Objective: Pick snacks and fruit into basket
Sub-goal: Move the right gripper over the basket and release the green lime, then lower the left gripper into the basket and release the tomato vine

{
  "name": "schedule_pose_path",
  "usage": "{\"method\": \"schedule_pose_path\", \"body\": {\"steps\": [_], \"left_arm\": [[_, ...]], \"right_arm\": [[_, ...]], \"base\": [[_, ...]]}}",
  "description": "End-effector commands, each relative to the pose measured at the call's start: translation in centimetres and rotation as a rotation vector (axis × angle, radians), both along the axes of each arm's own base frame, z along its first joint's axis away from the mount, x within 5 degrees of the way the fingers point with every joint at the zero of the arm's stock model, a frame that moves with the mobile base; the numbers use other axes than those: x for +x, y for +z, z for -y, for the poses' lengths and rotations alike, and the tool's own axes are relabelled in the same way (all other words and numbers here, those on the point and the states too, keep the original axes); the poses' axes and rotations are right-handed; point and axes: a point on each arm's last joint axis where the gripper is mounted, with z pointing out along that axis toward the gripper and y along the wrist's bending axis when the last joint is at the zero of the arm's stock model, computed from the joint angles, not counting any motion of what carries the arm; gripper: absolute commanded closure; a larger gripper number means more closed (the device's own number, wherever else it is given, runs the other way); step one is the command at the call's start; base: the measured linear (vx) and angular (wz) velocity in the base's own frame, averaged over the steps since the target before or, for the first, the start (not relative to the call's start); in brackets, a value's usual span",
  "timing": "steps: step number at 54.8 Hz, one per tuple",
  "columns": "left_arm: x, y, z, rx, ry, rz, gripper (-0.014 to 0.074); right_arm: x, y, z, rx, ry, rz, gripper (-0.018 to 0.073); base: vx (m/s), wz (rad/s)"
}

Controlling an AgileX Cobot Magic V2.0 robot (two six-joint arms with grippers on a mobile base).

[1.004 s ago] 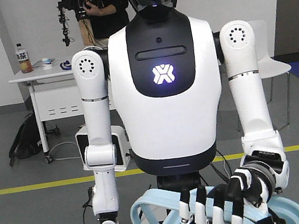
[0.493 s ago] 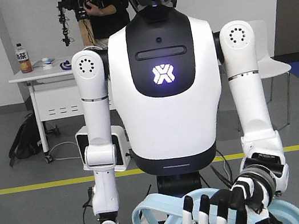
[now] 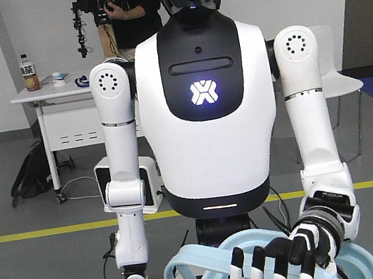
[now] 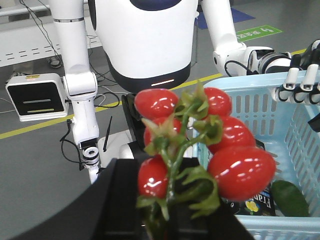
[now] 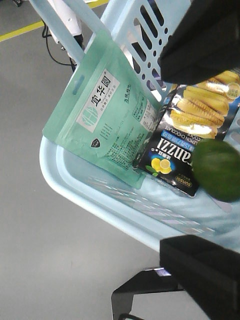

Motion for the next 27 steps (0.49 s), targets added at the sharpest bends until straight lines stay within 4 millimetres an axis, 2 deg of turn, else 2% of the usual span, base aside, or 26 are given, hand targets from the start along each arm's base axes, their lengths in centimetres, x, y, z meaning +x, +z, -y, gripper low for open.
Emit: {"method": "schedule_pose_path", "body": {"steps": [1,6,18,27], "left_arm": [[0.3,1.3,0.1,-0.056,0.005,0.068,0.0604],[0.3,1.3,0.1,-0.055,0.005,0.069,0.0604],[0.4,1.3,0.1,0.047,-0.033,0.116,0.0604],[1.1,1.0,0.5,0.166,-0.11,0.125,0.0604]], "right_arm": [[0.3,2.3,0.1,0.121,-0.024,0.096,-0.0015],[-0.4,3.3,0.8,0.189,-0.041,0.097,0.0118],[-2.7,6.3,3.5,0.368,-0.077,0.142,0.0556],[-4.4,8.2,5.8,0.523,-0.123,0.169,0.0571]], "base": [[0.0,0.0],[0.0,0.0],[0.0,0.0],[0.0,0.0]]}}
